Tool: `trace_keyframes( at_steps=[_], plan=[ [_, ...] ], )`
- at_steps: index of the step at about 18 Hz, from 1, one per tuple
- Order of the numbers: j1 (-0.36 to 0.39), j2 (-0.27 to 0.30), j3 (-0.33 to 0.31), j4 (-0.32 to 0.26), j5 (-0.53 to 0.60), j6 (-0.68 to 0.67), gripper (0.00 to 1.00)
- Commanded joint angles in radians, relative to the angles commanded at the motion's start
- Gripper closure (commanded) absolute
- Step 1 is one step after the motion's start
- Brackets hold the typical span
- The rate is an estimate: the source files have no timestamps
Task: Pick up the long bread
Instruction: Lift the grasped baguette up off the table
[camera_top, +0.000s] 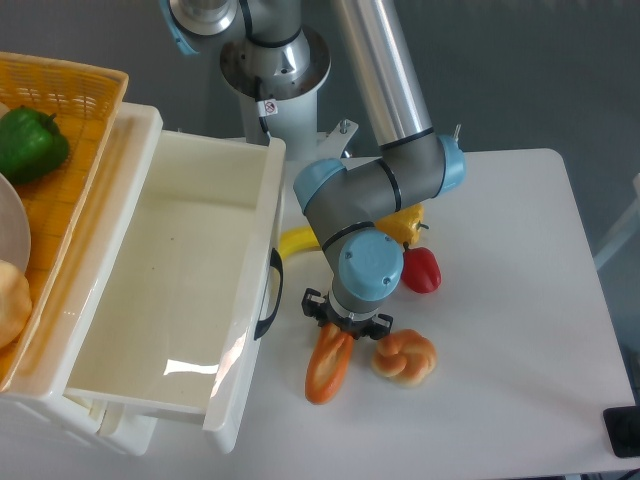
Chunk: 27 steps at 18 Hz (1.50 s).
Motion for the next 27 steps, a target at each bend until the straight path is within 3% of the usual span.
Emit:
trace_keyframes(
  at_steps=[3,4,15,21,27],
  plan=[
    [0.000,0.000,0.006,-0.002,-0.002,0.003,0.96],
    [0.000,0.000,0.009,-0.002,-0.002,0.006,1.00],
    [0.006,0.017,0.080,-0.037,0.000,0.021,1.00],
    [0.023,0.063,0.141,-0.149,0.000,0.133,1.00],
    [0.083,0.135,0.150,-0.195,-0.012,0.256,1.00]
  ],
)
